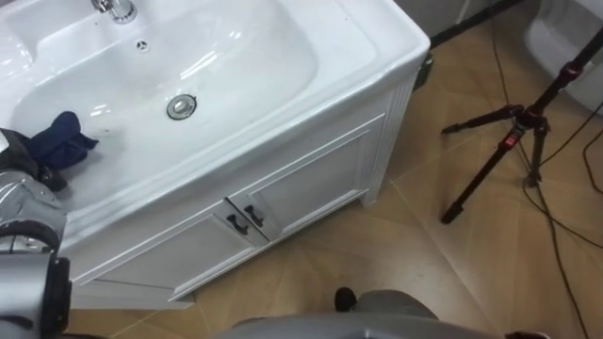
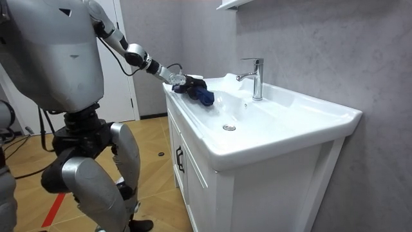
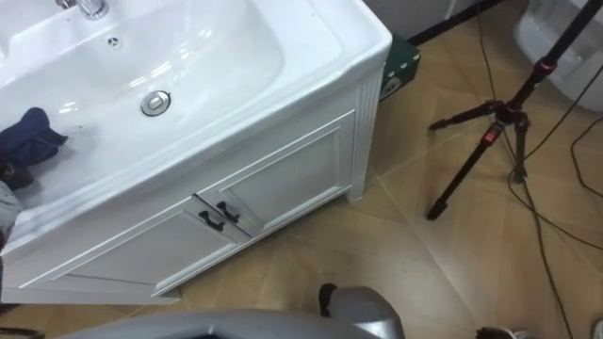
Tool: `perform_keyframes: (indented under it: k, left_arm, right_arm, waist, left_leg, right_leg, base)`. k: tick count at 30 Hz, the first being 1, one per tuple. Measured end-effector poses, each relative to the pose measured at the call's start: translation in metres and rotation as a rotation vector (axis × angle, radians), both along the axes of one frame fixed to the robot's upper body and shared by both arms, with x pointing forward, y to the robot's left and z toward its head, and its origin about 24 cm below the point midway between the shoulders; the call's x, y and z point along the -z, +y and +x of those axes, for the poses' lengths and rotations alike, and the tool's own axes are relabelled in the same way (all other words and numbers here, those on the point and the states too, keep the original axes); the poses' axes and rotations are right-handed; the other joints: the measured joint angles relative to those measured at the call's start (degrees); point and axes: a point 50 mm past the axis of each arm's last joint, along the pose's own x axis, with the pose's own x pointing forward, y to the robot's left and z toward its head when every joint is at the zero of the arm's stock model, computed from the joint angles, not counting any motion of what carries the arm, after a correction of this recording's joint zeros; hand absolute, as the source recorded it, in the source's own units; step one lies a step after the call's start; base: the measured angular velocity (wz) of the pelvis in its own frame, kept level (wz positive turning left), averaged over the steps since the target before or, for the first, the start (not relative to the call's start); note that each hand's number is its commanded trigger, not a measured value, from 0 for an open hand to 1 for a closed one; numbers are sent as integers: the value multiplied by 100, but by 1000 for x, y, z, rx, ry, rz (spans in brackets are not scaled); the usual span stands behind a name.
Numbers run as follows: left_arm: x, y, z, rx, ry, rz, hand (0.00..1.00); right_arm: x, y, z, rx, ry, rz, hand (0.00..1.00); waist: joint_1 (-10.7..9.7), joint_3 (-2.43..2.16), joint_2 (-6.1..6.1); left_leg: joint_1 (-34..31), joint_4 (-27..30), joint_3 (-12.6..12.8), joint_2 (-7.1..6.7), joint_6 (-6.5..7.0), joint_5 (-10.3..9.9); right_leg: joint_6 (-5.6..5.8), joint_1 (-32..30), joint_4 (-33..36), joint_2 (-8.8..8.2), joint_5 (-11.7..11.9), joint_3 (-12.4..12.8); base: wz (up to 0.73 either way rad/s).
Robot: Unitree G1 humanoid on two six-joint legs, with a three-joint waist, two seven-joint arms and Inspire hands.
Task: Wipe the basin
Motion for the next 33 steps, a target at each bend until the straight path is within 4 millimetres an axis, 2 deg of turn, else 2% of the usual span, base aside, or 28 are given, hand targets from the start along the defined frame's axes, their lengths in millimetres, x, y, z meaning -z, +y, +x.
perform_keyframes:
  k: [6,10,15,25,27,33]
  left_arm:
    - [7,-7,-4,35,-16,-17,100]
    - [10,-21,0,77,-65,-43,100]
    - [5,-30,7,135,-127,-52,100]
    - [-20,-47,30,180,-329,-81,100]
    - [-24,-48,33,179,-369,-83,100]
    - [-31,-49,35,180,-436,-47,100]
  right_arm:
    - [0,1,4,-10,-17,13,0]
    - [0,1,6,-14,-19,13,0]
    - [0,1,4,-12,-15,31,0]
    - [0,0,-8,27,3,38,0]
    - [1,-1,-12,30,13,35,0]
    - [1,1,-21,40,38,32,0]
  waist:
    - [4,-13,9]
    - [16,-28,61]
    - [5,-30,82]
    - [15,-30,51]
    - [16,-21,30]
    - [13,-37,7]
  left_leg:
    - [196,-9,-104,-12,-1,-1]
    - [183,-9,-488,-64,0,-1]
    - [209,-13,-700,-106,0,-1]
    - [393,-109,-727,-163,5,-2]
    - [448,-115,-709,-164,7,-4]
    - [505,-114,-696,-164,22,-13]
  right_leg:
    - [-43,243,2,-13,-97,-71]
    - [-32,282,-13,-16,-114,-111]
    - [10,326,5,-52,-150,-177]
    - [96,444,27,-87,-172,-132]
    - [97,490,19,-85,-167,-118]
    - [108,538,26,-76,-176,-83]
  base:
    - [13]
    - [11]
    - [8]
    - [-1]
    - [-5]
    - [-3]
